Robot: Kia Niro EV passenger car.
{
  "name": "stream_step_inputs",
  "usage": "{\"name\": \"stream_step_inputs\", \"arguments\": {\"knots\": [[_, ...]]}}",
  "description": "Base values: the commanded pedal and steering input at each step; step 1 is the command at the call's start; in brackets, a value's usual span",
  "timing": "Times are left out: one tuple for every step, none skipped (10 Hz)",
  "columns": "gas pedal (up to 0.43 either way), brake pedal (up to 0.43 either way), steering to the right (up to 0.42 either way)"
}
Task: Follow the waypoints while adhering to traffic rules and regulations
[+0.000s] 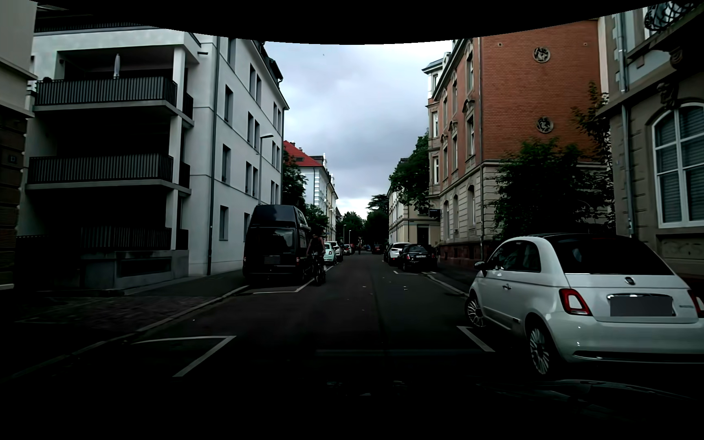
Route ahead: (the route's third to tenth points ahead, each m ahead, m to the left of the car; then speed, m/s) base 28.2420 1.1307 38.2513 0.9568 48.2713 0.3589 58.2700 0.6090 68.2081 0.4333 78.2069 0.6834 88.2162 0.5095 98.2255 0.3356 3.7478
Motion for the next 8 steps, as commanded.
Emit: {"name": "stream_step_inputs", "arguments": {"knots": [[0.000,0.000,-0.001],[0.000,0.000,-0.001],[0.020,0.000,-0.002],[0.110,0.000,-0.003],[0.157,0.000,-0.004],[0.157,0.000,-0.004],[0.157,0.000,-0.004],[0.157,0.000,-0.004]]}}
